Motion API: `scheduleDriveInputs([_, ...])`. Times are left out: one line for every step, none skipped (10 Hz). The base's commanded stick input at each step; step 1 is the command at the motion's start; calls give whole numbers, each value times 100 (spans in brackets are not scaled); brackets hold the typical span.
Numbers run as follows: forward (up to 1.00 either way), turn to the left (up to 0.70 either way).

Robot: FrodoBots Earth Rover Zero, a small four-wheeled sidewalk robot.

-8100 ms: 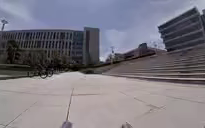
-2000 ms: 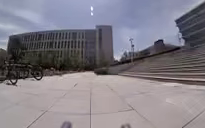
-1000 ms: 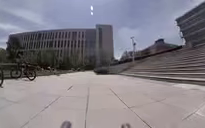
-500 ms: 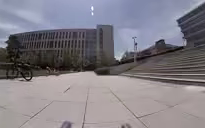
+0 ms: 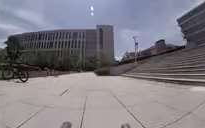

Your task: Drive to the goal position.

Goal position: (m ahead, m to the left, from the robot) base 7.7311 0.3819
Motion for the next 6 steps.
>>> scheduleDriveInputs([70,0])
scheduleDriveInputs([70,0])
scheduleDriveInputs([70,0])
scheduleDriveInputs([70,0])
scheduleDriveInputs([70,0])
scheduleDriveInputs([70,0])
